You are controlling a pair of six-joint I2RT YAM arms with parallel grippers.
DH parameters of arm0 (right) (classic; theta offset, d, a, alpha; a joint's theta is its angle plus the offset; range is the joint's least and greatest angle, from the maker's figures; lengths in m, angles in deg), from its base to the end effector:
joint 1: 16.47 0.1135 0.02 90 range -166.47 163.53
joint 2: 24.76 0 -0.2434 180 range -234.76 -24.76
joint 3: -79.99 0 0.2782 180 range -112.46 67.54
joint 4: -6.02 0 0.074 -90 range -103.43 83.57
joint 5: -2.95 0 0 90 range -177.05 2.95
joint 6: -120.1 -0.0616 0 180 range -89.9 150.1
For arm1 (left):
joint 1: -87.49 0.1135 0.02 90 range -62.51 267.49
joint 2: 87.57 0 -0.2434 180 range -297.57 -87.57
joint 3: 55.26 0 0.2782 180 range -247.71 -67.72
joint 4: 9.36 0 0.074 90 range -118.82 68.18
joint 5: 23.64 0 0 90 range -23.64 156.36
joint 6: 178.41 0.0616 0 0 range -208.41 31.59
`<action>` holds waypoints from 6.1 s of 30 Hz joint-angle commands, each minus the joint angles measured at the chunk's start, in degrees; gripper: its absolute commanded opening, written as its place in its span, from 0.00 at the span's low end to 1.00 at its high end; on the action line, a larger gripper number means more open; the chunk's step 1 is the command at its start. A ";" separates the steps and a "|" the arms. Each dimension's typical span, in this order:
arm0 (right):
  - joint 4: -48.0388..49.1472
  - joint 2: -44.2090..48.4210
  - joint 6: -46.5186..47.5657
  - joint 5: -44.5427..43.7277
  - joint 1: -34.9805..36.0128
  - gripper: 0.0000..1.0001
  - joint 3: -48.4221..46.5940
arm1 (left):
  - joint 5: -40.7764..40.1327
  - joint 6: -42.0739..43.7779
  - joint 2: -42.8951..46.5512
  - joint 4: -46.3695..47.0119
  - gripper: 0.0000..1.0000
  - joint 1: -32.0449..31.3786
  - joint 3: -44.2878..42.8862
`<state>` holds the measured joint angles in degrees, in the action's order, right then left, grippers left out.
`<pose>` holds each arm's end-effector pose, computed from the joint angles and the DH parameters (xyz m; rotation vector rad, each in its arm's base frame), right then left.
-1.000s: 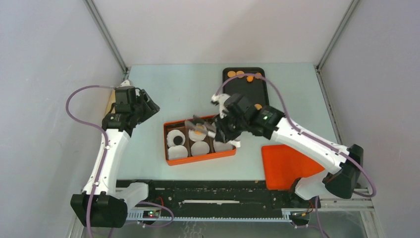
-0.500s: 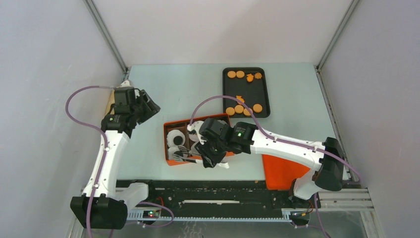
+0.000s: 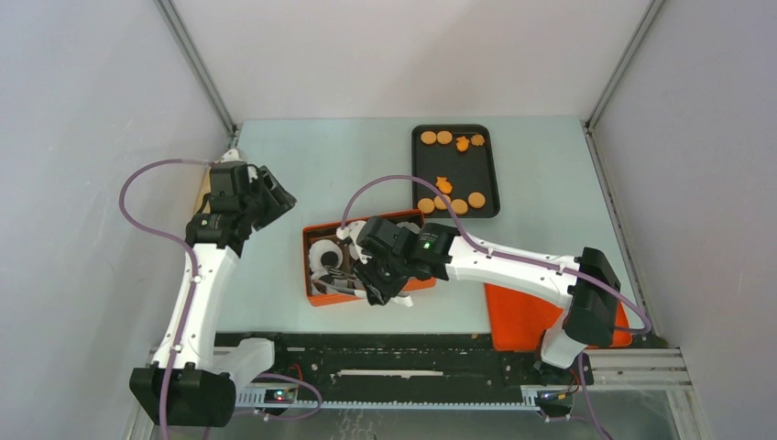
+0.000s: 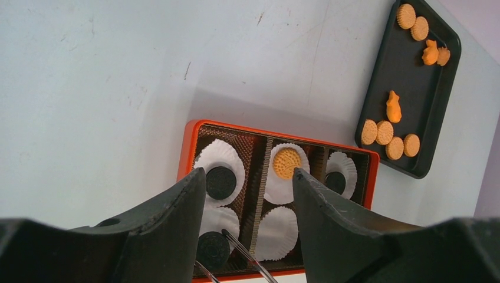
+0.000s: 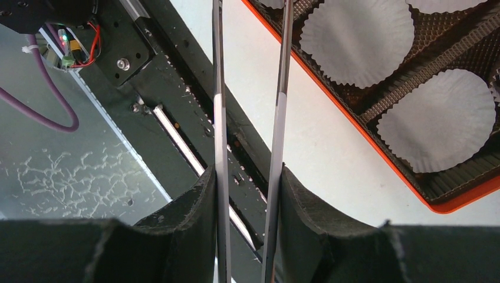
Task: Pack the cookies
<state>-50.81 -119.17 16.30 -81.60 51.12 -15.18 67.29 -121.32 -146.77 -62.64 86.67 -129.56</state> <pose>0.1442 0.3650 0.2476 -1.2485 2.3753 0.6305 0.2705 -0.0049 0.3112 -0.6157 2.1731 -0.3359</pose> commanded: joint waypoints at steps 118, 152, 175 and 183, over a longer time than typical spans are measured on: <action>-1.69 12.73 -6.38 -7.02 -46.46 0.16 6.67 | 13.18 0.08 -1.62 5.25 0.64 0.47 0.22; -7.43 4.81 -6.45 -7.91 -35.10 0.21 2.85 | 12.30 -0.13 -1.62 4.44 0.64 0.47 0.48; -0.67 -5.32 -5.16 -5.02 -45.82 0.19 -7.40 | 11.36 1.13 -0.76 3.01 0.64 0.47 0.06; -3.82 -2.50 -5.39 -11.36 -46.55 0.26 -6.86 | 12.86 0.47 -1.93 4.08 0.64 0.47 -0.25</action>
<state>-54.31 -124.40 10.66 -88.88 5.02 -22.02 79.12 -120.95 -149.17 -59.60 86.78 -129.43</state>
